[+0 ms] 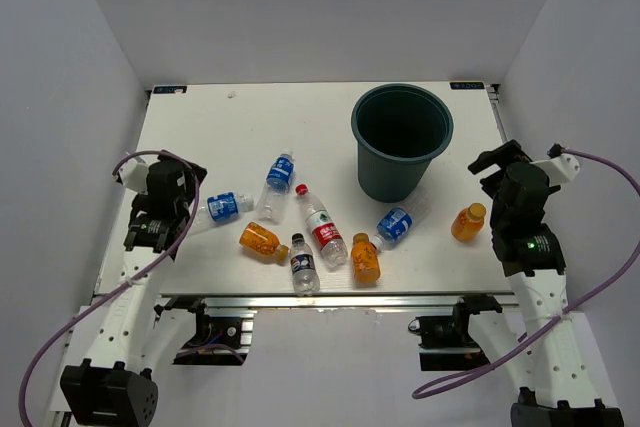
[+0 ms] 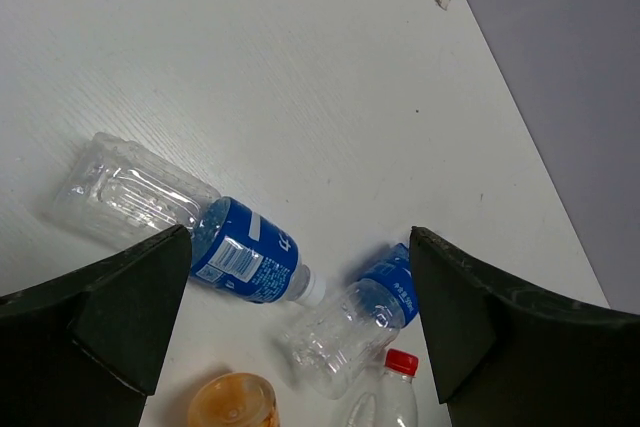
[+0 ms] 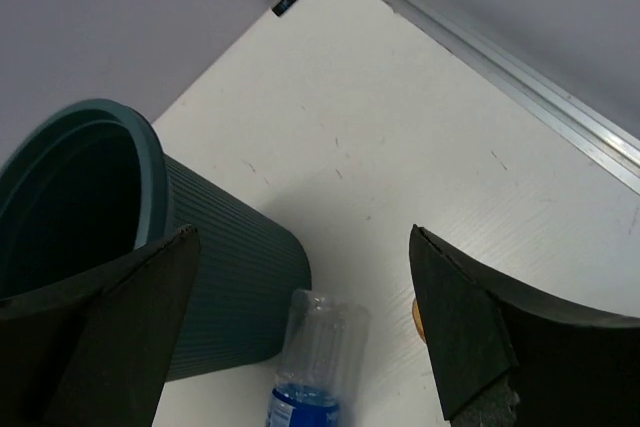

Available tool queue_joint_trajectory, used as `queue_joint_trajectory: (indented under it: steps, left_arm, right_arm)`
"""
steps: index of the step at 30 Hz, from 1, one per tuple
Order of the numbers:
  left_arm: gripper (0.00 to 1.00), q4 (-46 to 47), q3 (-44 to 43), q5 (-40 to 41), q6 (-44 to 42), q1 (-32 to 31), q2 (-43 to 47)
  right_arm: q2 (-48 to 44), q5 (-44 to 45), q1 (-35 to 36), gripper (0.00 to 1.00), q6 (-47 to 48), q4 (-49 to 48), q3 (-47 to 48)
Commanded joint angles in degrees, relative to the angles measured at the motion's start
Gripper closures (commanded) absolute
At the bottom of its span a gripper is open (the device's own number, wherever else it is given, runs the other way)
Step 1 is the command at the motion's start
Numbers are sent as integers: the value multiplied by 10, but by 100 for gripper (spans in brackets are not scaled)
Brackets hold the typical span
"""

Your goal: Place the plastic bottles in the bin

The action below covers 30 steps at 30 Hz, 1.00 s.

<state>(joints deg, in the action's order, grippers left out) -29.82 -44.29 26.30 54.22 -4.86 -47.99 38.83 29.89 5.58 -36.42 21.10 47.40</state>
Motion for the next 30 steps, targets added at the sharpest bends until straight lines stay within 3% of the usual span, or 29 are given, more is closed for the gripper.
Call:
queue_joint_trajectory:
  steps: [1,5,10,14,19,30]
  left_arm:
    - [2,42,19,-2,9,3,16]
    - [2,76,25,-13,-3,3,-3]
    - [2,107,28,-17,-23,3,-43]
    - [2,122,32,-20,-40,3,-71]
    - [2,133,39,-26,-63,3,-89]
    - [2,143,41,-19,-82,3,-108]
  right_arm:
    - [-6,6,-2,11,-19,60,2]
    - [-31,-47,-3,11,20,46,-61]
    - [14,52,-3,11,-6,178,-4]
    - [55,33,-3,11,5,220,11]
    - [127,-8,-3,11,8,206,-3]
    - [234,28,-3,11,8,122,-46]
